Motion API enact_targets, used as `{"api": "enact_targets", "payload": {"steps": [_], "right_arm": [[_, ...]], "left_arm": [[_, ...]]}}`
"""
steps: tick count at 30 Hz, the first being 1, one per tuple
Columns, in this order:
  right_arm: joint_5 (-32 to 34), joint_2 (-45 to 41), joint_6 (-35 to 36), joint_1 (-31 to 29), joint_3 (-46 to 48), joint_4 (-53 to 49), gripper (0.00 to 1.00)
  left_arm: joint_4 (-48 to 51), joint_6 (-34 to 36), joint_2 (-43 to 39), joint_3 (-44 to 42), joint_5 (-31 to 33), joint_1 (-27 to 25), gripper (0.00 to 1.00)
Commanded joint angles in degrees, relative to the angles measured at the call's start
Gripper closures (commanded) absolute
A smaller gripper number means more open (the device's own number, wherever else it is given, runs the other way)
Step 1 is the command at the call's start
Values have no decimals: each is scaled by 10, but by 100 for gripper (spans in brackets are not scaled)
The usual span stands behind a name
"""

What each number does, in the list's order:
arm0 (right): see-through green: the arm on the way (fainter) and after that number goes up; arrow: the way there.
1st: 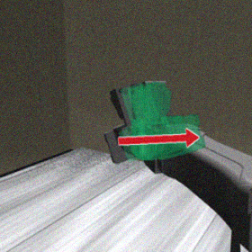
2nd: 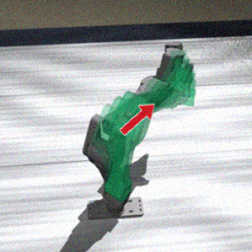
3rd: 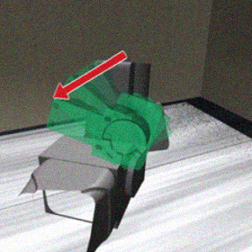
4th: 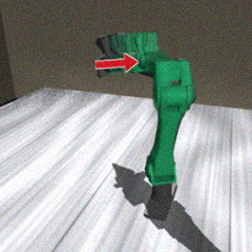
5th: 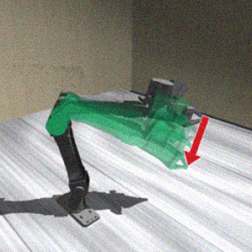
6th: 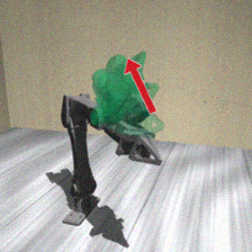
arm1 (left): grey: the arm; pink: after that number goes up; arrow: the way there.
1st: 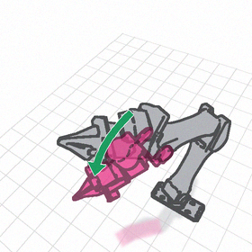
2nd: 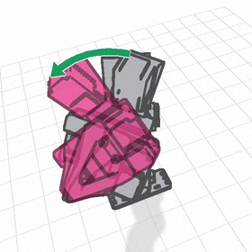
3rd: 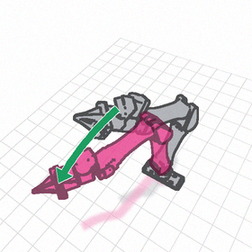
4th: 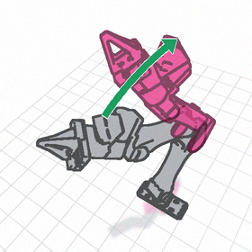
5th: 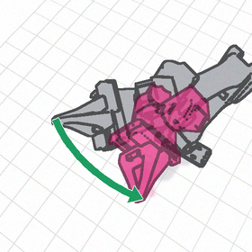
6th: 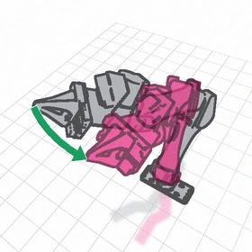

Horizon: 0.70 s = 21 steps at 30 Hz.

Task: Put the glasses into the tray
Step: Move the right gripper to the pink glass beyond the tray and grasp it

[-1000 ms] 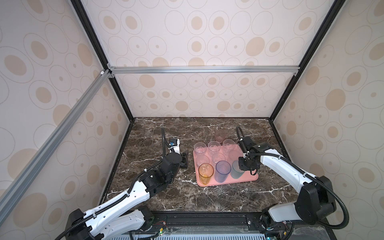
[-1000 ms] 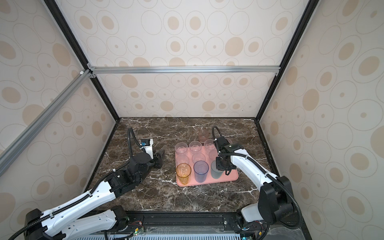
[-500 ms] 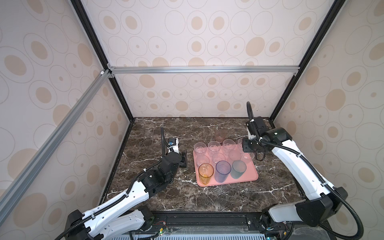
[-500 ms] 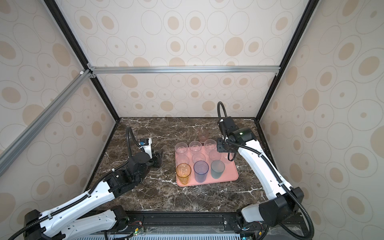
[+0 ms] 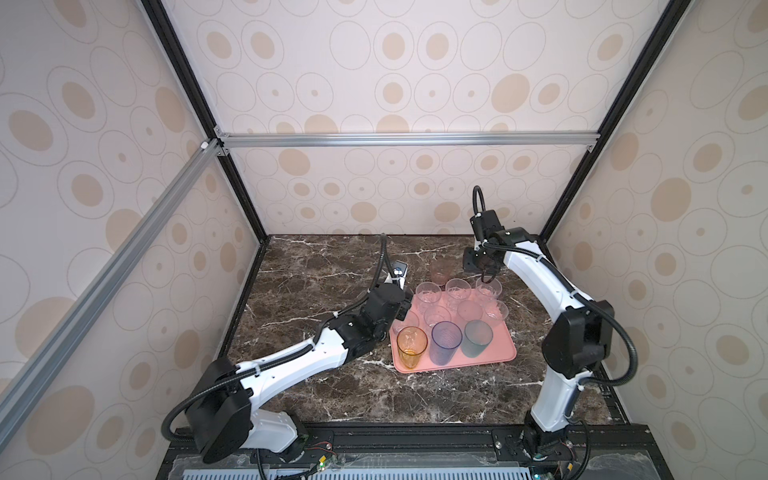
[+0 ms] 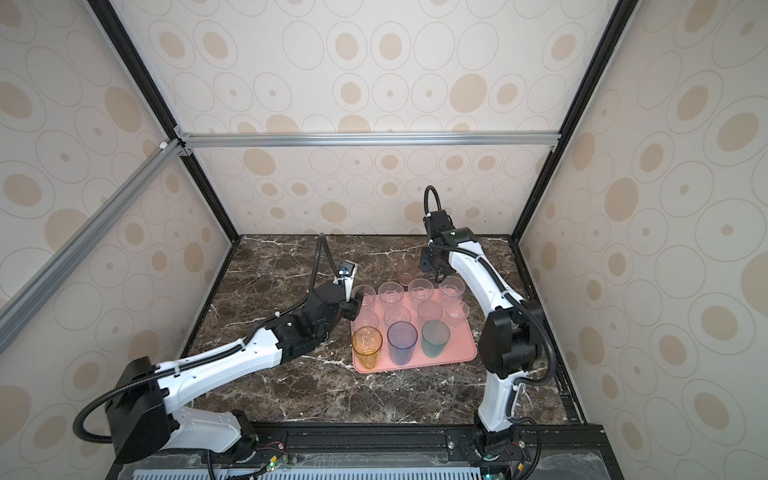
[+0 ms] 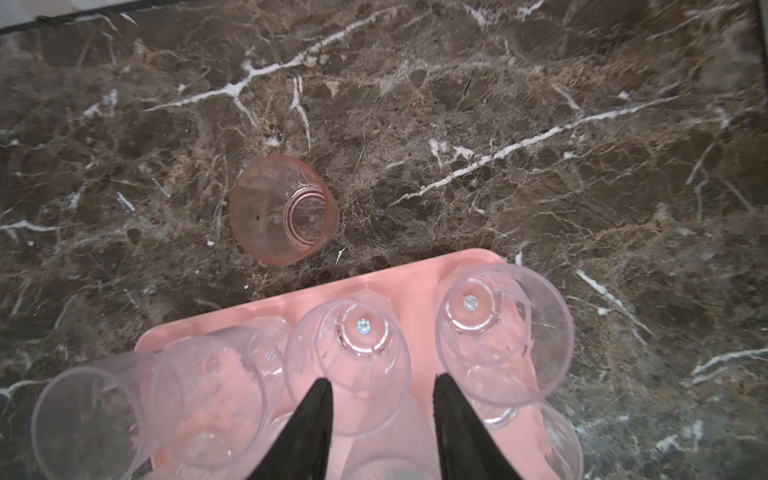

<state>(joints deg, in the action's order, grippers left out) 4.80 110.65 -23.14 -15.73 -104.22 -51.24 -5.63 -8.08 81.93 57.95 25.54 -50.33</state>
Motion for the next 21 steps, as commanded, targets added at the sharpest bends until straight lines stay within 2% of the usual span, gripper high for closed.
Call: {"api": "enact_targets", "payload": {"steps": [1, 9, 15, 21], "right_arm": [[-45, 38, -14, 12, -43, 6, 57], [-79, 125, -26, 12, -91, 34, 57], [-104, 185, -38, 13, -142, 41, 59], [-103, 243, -41, 12, -193, 26, 63]], "left_arm": [[-57, 54, 41, 59, -31, -5, 38], [-58, 75, 132, 126, -59, -4, 35], [-58, 63, 157, 138, -69, 0, 29], [-44, 54, 157, 134, -70, 2, 27]]}}
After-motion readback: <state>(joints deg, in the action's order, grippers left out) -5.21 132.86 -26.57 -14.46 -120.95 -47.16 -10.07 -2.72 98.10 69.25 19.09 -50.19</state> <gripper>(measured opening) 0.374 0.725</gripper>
